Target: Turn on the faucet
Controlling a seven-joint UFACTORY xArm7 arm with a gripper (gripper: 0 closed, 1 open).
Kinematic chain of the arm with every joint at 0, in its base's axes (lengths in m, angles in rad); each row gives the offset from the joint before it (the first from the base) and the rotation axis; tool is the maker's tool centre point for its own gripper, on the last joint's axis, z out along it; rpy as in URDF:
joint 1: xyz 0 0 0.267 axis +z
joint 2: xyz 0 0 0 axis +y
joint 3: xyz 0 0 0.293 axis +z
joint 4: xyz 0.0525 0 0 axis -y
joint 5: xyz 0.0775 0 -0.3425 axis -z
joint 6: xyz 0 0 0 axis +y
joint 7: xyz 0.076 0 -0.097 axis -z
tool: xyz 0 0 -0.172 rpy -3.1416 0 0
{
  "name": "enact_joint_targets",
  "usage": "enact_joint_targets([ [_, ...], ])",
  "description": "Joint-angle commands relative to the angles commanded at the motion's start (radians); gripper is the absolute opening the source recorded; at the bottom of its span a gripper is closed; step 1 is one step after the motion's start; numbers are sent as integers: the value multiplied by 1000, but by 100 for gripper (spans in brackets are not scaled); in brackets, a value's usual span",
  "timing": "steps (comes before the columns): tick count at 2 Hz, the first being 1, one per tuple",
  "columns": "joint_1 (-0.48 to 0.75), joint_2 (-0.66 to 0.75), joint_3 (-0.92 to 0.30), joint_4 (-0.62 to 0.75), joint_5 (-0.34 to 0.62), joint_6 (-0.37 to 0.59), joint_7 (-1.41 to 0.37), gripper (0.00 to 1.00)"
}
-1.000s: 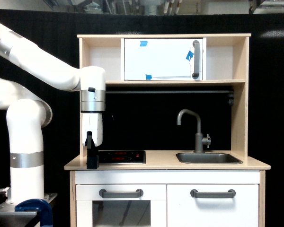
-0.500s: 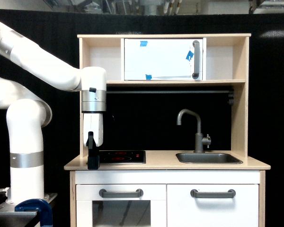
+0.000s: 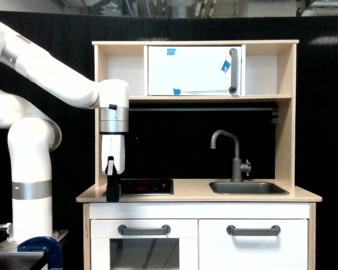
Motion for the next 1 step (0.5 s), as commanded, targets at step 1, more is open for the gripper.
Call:
enact_joint_targets([
  [1, 79, -37, 31, 2, 40, -14, -1, 100],
])
